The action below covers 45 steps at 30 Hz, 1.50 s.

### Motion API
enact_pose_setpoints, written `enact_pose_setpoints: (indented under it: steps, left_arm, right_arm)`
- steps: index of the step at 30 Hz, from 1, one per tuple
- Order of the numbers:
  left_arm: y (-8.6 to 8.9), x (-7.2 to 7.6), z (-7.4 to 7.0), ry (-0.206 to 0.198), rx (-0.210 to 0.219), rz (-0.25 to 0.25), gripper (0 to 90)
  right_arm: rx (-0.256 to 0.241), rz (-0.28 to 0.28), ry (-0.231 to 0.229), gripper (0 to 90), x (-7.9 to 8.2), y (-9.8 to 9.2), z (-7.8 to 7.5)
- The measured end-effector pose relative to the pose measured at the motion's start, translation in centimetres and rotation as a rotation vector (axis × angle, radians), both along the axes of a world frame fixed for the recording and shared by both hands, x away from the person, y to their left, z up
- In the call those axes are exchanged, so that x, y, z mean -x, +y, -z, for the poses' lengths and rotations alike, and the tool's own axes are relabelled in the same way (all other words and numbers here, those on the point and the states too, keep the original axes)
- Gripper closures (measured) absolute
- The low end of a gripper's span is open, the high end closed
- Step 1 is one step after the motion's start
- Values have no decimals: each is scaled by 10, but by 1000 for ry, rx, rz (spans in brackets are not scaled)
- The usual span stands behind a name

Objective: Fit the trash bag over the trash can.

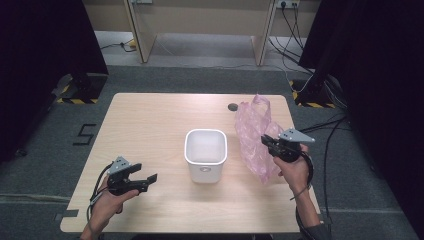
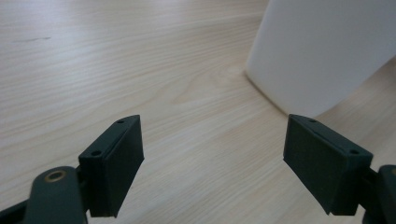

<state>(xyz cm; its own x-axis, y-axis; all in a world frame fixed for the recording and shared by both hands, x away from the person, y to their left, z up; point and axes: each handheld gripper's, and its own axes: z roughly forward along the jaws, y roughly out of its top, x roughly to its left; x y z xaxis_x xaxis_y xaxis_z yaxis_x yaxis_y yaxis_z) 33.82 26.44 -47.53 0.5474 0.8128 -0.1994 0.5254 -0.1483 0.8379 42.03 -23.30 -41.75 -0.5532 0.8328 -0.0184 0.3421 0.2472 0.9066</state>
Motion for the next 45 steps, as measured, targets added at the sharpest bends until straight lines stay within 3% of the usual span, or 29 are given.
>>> enact_pose_setpoints:
  steps: [3,5,6,7,8,10,13,14,19,23,26,27,29,30,36,42,45]
  left_arm:
    - [-4,0,-7,8,7,33,194]
    - [-8,0,-15,-16,10,21,194]
    - [-13,-1,-23,-21,22,35,193]
    - [-13,-1,-23,-21,22,35,193]
    - [-19,-3,-31,-19,26,59,193]
    - [-22,-4,-37,-28,18,65,193]
    - [-28,-9,-52,-54,17,67,197]
    - [-32,-13,-64,-68,28,73,215]
    - [-44,-20,-87,-107,26,92,230]
    - [-58,-32,-103,-104,49,114,239]
    - [-64,-37,-107,-99,40,120,246]
    - [-71,-42,-110,-105,34,132,267]
    - [-74,-44,-110,-116,25,138,312]
    - [-81,-48,-110,-112,28,137,315]
    - [-94,-61,-103,-78,58,142,316]
    - [-96,-66,-104,-79,96,156,311]
    - [-99,-67,-103,-77,135,185,311]
  right_arm:
    - [-3,3,-18,861,-2,2,-9]
    - [6,2,-36,861,-7,2,-20]
    - [-9,1,-53,863,-10,2,-30]
    - [-9,1,-53,863,-10,2,-30]
    - [-14,-5,-77,863,-12,5,-43]
    - [-15,-10,-94,862,-13,9,-50]
    - [-32,-32,-149,862,-13,23,-69]
    - [-46,-52,-177,861,-13,34,-79]
    - [-47,-91,-206,861,-19,58,-91]
    - [-67,-139,-252,859,-21,88,-102]
    - [-75,-156,-261,859,-22,101,-104]
    - [-81,-176,-271,856,-23,114,-103]
    - [-83,-190,-272,853,-25,121,-101]
    - [-85,-203,-260,853,-28,132,-95]
    - [-56,-246,-249,853,-25,154,-76]
    - [-30,-307,-230,853,-9,160,-67]
    - [-17,-346,-184,851,3,154,-59]
